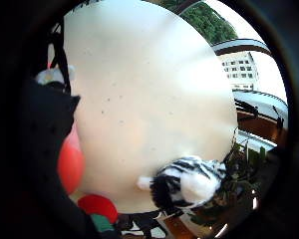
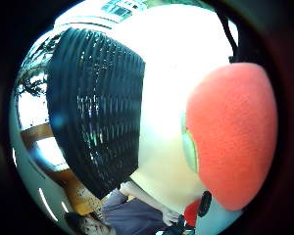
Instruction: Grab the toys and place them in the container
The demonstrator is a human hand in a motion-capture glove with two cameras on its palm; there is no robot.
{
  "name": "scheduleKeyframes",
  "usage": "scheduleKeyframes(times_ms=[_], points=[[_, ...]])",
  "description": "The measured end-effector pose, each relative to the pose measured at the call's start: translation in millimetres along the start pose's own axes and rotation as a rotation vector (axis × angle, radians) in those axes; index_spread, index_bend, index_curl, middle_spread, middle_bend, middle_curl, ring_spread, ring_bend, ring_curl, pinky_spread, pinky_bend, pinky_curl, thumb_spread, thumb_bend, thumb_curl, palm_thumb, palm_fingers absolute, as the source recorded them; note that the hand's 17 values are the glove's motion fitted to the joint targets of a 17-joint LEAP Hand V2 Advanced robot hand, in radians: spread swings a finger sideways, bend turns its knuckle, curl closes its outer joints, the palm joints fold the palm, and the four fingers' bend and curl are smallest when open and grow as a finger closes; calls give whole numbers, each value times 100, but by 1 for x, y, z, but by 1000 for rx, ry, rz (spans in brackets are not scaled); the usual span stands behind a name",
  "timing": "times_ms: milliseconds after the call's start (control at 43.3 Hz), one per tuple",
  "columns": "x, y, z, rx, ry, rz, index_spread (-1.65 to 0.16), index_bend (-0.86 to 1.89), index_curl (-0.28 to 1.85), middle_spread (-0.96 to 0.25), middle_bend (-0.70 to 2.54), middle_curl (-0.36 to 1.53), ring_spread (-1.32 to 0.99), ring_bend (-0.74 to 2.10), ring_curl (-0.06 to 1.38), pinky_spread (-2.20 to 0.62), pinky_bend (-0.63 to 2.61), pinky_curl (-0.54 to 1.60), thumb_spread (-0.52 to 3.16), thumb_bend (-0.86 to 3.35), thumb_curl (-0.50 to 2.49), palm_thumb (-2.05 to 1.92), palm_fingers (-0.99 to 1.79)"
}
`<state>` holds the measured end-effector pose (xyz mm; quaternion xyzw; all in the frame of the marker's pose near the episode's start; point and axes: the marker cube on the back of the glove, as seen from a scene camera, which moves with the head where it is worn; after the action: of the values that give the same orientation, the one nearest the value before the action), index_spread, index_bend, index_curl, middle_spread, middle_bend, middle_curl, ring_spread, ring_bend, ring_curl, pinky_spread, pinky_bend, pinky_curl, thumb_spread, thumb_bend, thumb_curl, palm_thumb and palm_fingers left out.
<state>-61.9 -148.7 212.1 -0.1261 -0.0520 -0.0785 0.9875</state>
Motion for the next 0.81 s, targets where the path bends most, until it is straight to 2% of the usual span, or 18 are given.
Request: scheduleKeyframes(times_ms=[92, 231, 370, 462, 601, 670, 740, 809], points=[[-23, 11, -38, 0, 18, -5, -35, 57, 29, -16, 61, 25, -34, 109, 45, -29, 105, 38, 96, 33, 63, 76, 81], [-56, 35, -113, 95, 124, -6, -38, 72, 39, -25, 80, 33, -42, 115, 53, -30, 104, 42, 76, 33, 71, 79, 73], [-84, 56, -185, 202, 295, 58, -39, 84, 48, -31, 94, 41, -48, 120, 58, -32, 108, 45, 59, 34, 78, 80, 63], [-126, 67, -214, 227, 232, -57, -40, 90, 54, -35, 101, 46, -52, 125, 62, -33, 112, 48, 49, 33, 82, 79, 57], [-178, 59, -228, 252, 249, 4, -41, 97, 62, -38, 111, 54, -55, 131, 68, -33, 119, 52, 36, 33, 88, 79, 50], [-214, 50, -222, 243, 242, -82, -41, 100, 66, -39, 116, 57, -56, 133, 70, -33, 122, 53, 30, 33, 90, 79, 46], [-251, 34, -209, 233, 241, -79, -41, 103, 70, -40, 119, 61, -57, 135, 73, -33, 125, 55, 24, 33, 92, 78, 42], [-284, 24, -193, 199, 205, -246, -41, 105, 73, -41, 122, 64, -58, 138, 75, -33, 128, 56, 20, 34, 94, 78, 39]])
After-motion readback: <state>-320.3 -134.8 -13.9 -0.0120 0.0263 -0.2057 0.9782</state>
